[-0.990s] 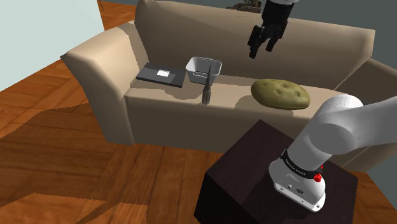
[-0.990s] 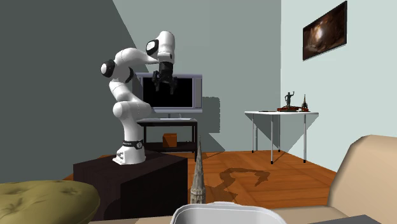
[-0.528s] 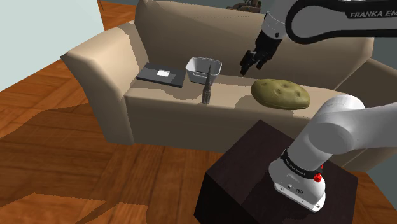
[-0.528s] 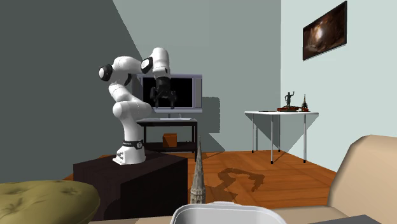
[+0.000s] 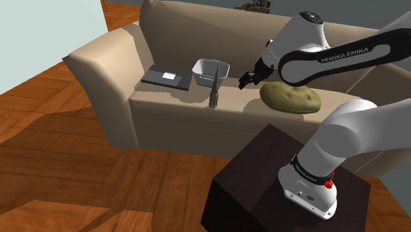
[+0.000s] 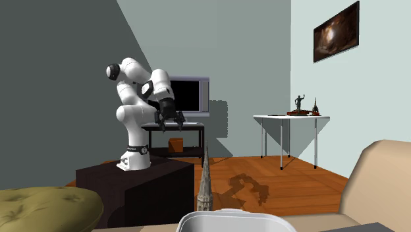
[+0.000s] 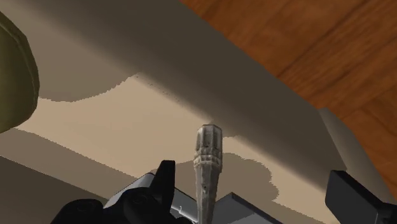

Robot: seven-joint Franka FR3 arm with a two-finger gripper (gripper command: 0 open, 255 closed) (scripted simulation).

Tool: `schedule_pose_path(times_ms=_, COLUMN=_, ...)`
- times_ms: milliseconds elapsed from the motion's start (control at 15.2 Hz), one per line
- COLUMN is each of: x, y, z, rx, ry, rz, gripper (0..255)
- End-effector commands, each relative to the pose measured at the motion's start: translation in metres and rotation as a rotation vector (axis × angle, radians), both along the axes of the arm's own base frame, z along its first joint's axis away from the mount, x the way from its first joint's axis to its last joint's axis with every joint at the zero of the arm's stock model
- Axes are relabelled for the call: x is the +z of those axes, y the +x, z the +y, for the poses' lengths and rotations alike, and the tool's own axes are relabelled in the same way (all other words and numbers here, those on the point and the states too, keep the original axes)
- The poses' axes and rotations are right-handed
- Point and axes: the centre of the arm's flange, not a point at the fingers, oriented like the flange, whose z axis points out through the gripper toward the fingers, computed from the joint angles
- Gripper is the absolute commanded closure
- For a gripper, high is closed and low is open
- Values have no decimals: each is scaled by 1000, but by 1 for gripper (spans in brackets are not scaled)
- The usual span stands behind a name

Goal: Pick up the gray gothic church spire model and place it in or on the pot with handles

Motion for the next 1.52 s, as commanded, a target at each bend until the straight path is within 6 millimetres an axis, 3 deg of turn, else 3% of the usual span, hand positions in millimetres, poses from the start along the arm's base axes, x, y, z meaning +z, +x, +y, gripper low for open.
schedule_pose_path(times_ms=0, x=-24, y=6, z=-4, rx=-4, ry=2, rz=-69, gripper=0)
schedule_pose_path(times_ms=66, x=-36, y=10, z=-8, rx=-8, ry=3, rz=-95, gripper=0)
schedule_pose_path(times_ms=132, x=-34, y=12, z=-8, rx=-8, ry=2, rz=-95, gripper=0)
schedule_pose_path(times_ms=198, x=-60, y=19, z=-15, rx=-15, ry=4, rz=-148, gripper=0)
schedule_pose_path(times_ms=990, x=-191, y=98, z=-59, rx=-58, ry=13, rz=-467, gripper=0)
schedule_pose_path(times_ms=1320, x=-237, y=142, z=-78, rx=-75, ry=17, rz=-600, gripper=0)
schedule_pose_path(times_ms=1452, x=-240, y=146, z=-79, rx=-76, ry=17, rz=-601, gripper=0)
